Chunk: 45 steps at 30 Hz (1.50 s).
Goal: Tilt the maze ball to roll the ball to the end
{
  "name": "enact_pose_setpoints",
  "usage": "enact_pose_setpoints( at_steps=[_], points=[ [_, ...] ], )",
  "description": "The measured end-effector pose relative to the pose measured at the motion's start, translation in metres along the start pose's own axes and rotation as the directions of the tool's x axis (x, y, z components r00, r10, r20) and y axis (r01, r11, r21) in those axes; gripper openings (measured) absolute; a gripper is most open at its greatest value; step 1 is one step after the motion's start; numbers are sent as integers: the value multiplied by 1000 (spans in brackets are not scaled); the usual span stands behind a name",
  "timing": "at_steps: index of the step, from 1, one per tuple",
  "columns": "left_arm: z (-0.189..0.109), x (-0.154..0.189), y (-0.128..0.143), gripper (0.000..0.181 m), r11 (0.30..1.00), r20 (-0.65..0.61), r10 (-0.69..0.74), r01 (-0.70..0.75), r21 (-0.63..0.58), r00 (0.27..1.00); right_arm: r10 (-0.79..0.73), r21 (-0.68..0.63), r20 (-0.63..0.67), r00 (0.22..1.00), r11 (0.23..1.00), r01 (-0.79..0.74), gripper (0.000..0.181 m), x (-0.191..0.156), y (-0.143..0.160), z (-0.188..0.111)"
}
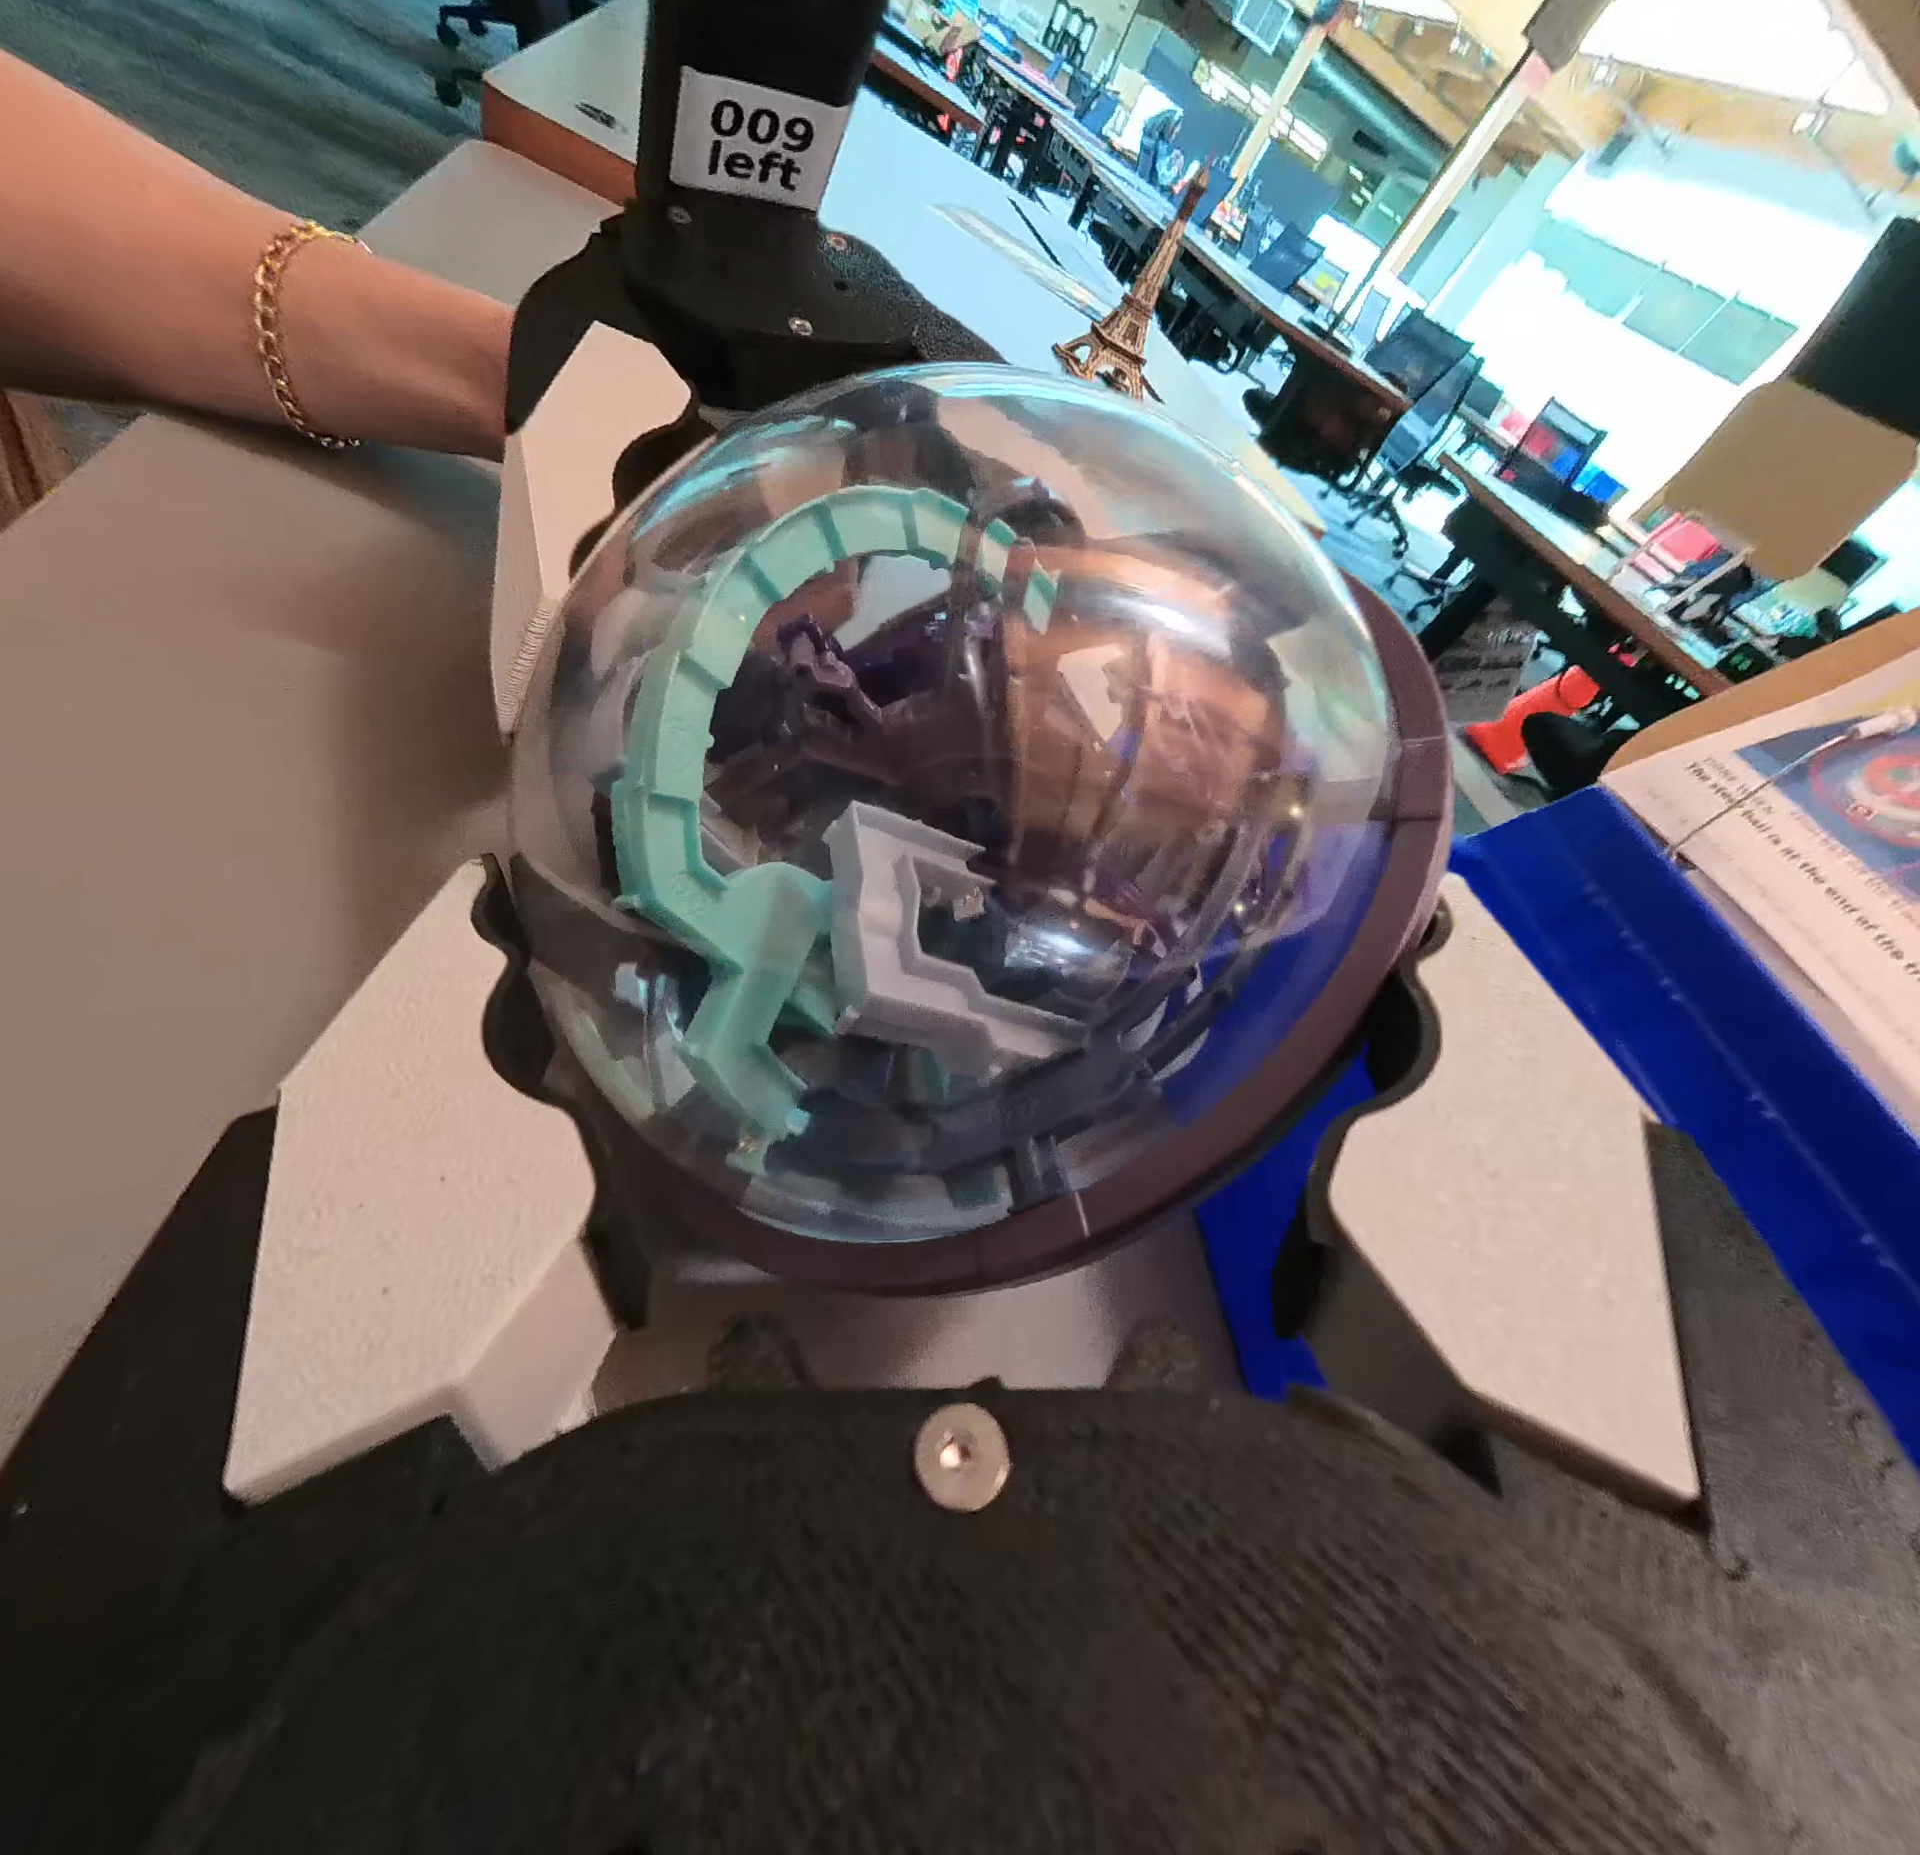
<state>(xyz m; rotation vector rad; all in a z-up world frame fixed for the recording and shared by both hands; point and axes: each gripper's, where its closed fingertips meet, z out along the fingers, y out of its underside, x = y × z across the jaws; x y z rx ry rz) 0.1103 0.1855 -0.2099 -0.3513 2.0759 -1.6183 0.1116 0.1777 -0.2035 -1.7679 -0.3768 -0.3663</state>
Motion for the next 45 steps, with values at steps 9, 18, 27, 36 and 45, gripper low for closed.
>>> enact_pose_setpoints(
  at_steps=[9,18,27,36,45],
  points=[
    [1,2,0,146,999,-10,-28,28,-16,1000,-36,-6,4,999,999,36,158,0,2,-1],
    [2,3,-2,144,996,-35,-93,92,-8,995,-104,7,-16,994,994,105,158,-2,-2,-5],
    [2,-3,-1,150,996,48,85,-85,-3,995,-59,-16,-10,998,998,59,148,1,2,-5],
    [7,-9,0,158,953,152,303,-303,-23,941,-93,-38,-31,995,995,92,147,5,9,-5],
    [3,-13,12,157,969,87,235,-226,-102,968,-278,-61,-115,954,960,272,155,6,12,1]
  ],
)
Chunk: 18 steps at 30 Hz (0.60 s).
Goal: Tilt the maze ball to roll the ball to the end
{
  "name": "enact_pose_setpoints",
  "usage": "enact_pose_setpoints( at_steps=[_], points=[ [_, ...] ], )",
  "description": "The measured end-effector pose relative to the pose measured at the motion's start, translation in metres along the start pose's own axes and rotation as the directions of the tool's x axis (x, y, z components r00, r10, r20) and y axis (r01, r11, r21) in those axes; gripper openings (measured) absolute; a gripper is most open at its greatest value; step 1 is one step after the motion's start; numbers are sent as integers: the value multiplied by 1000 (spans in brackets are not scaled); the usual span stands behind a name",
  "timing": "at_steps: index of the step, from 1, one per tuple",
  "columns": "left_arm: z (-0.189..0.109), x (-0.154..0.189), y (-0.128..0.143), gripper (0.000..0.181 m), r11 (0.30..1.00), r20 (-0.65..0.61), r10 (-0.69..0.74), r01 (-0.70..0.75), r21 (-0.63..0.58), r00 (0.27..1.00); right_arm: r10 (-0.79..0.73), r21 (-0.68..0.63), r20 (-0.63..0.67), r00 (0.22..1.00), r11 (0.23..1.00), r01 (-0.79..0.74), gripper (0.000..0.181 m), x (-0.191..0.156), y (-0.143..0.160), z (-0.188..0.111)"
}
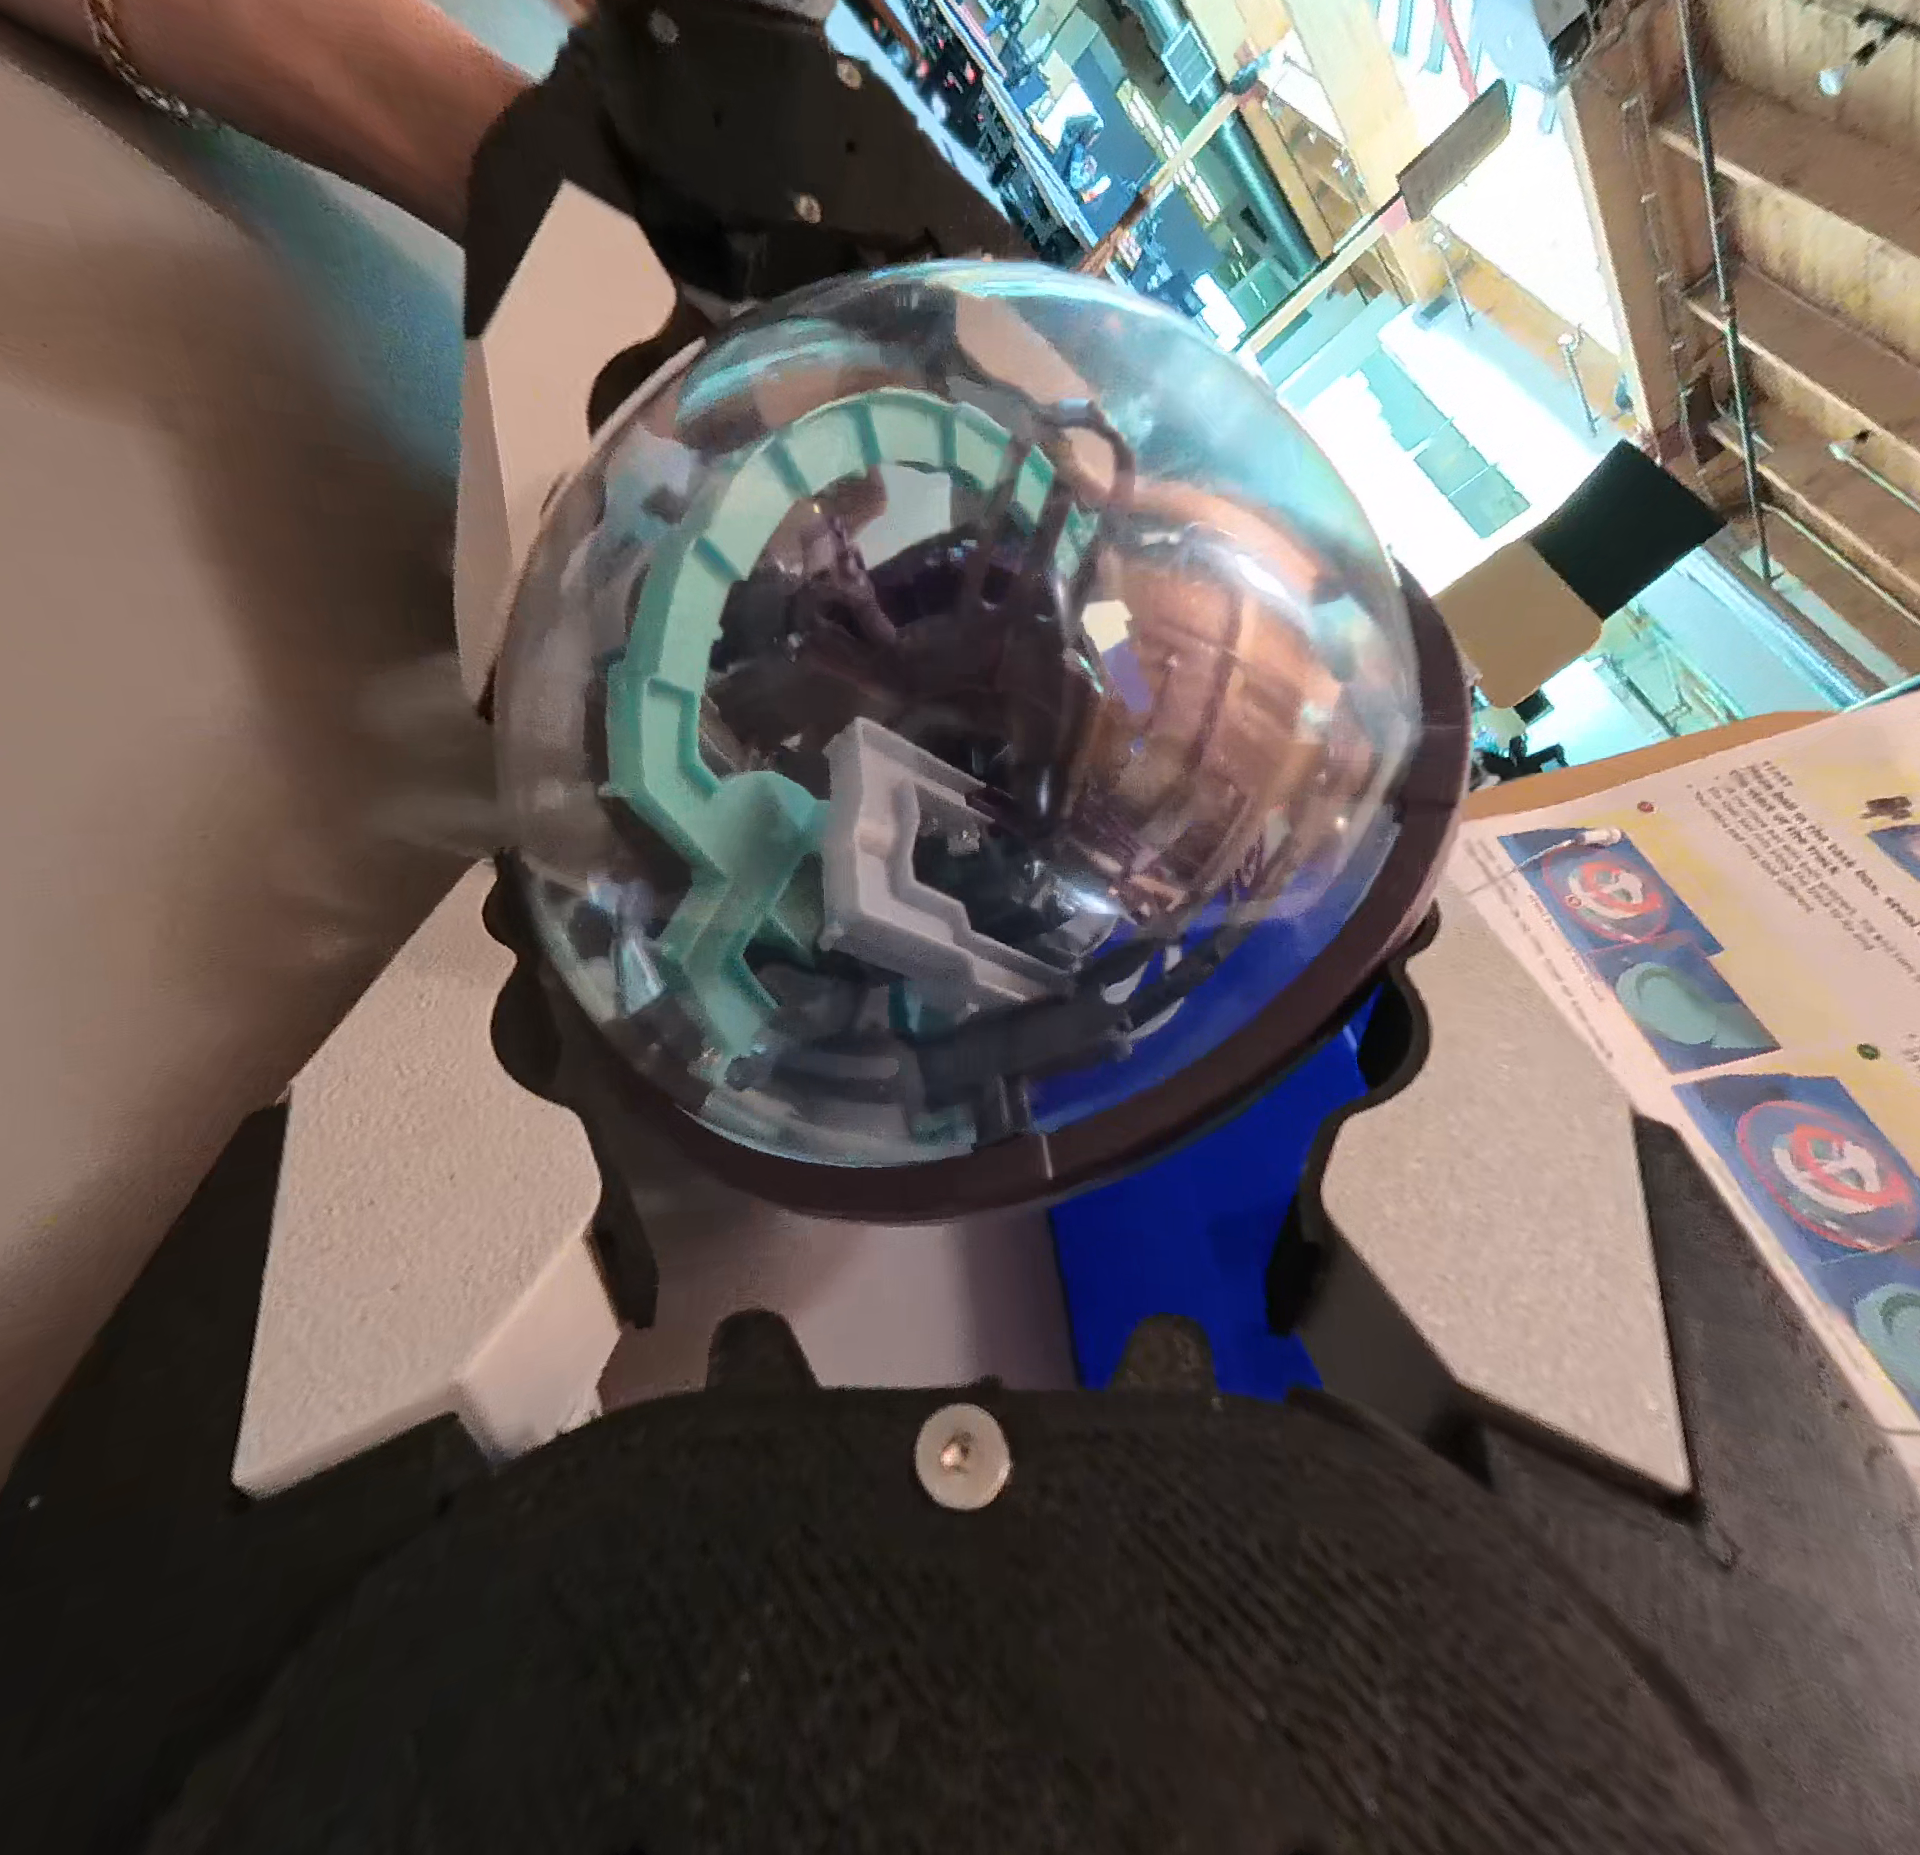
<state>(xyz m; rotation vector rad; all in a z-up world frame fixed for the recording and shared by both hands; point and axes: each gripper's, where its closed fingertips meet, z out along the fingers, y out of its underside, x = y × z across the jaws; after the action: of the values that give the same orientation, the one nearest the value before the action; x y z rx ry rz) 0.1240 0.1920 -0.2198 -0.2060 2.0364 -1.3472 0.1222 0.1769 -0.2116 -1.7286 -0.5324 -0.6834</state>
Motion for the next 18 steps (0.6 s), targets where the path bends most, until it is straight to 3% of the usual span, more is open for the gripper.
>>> enact_pose_setpoints(
  at_steps=[5,10,13,18],
  points=[
    [7,-7,8,158,996,-32,-42,39,-76,999,-56,-33,-4,998,998,56,157,8,14,2],
    [10,-6,19,155,977,-157,-144,115,-178,977,-32,-5,55,998,999,32,153,10,8,-2],
    [11,-3,19,154,964,-213,-213,169,-206,953,44,13,73,996,999,-46,153,10,6,-3],
    [15,7,1,154,929,-262,-370,347,-131,891,268,39,124,956,961,-274,153,6,7,-13]
  ],
)
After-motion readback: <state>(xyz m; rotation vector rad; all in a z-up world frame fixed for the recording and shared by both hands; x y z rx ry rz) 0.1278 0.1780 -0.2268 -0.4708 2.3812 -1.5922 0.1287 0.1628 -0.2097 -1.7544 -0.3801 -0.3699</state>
